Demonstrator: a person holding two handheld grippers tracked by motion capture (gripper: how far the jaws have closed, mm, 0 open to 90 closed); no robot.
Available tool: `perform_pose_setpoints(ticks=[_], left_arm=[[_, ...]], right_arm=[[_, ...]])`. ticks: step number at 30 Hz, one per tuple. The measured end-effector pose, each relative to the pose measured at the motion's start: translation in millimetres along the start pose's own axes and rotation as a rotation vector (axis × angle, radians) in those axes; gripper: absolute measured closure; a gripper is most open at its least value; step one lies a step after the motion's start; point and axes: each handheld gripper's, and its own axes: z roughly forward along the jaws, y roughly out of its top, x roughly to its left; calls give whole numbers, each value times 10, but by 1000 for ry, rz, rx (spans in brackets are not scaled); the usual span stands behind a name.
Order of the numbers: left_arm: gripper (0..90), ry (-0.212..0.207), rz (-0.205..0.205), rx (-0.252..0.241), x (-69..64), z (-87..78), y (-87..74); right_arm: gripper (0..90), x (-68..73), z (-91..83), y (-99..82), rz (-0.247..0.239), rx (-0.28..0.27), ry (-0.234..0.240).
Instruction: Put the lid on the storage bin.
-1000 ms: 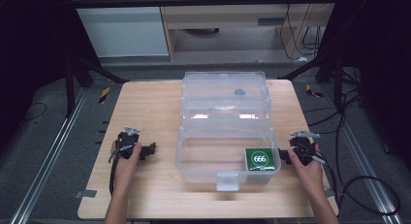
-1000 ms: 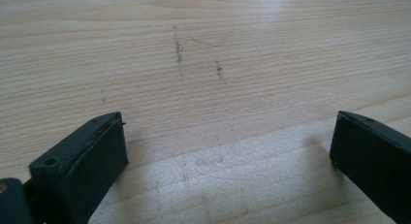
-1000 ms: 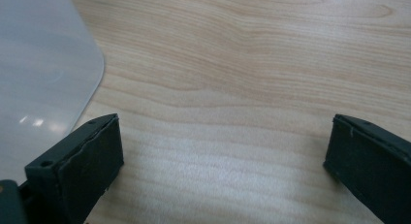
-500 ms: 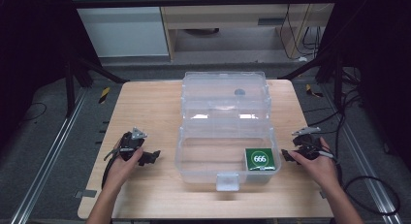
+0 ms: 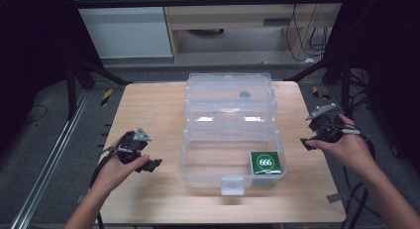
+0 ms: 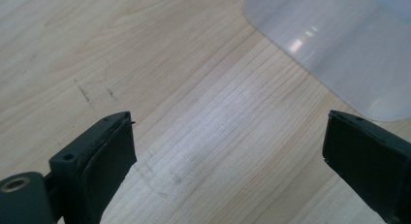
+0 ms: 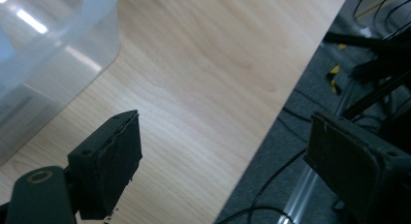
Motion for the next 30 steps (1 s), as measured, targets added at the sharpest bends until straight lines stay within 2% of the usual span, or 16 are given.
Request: perform_pose_setpoints(ticks=[2, 3, 4, 5, 6, 9, 10, 11, 12, 18, 20, 23, 24, 27, 28, 30], left_arm=[[39, -2, 9, -5, -17, -44, 30], [37, 1, 29, -9, -43, -102, 70], [37, 4, 36, -13, -64, -130, 92], [34, 4, 36, -13, -64, -130, 92], [33, 9, 60, -20, -105, -193, 143], [34, 11, 71, -31, -132, -243, 181], [33, 10, 87, -36, -165, -291, 228], [33, 10, 87, -36, -165, -291, 228], [33, 8, 109, -29, -196, -334, 288], [33, -14, 129, -56, -280, -369, 420], [32, -26, 161, -57, -326, -379, 496], [31, -42, 161, -74, -369, -384, 543], [31, -50, 173, -85, -415, -394, 589], [34, -53, 188, -92, -464, -401, 627], [34, -66, 197, -94, -506, -404, 668], [34, -73, 203, -99, -529, -402, 689]], right_arm=[[134, -14, -42, 30, -10, -2, -3], [147, -42, -148, 109, -39, -11, -11], [156, -46, -202, 150, -48, -14, -10], [156, -46, -202, 150, -48, -14, -10], [170, -57, -319, 246, -66, -31, -6], [183, -54, -409, 335, -91, -47, -9], [192, -50, -480, 426, -121, -59, -14], [192, -50, -480, 426, -121, -59, -14], [197, -43, -529, 519, -144, -67, -9], [219, -37, -558, 746, -186, -80, -1], [240, -14, -561, 874, -211, -90, 7], [250, 7, -572, 948, -225, -103, 10], [254, 45, -584, 1035, -242, -112, 20], [266, 93, -599, 1132, -270, -119, 17], [274, 109, -606, 1161, -280, -125, 16], [281, 133, -613, 1189, -284, -130, 18]])
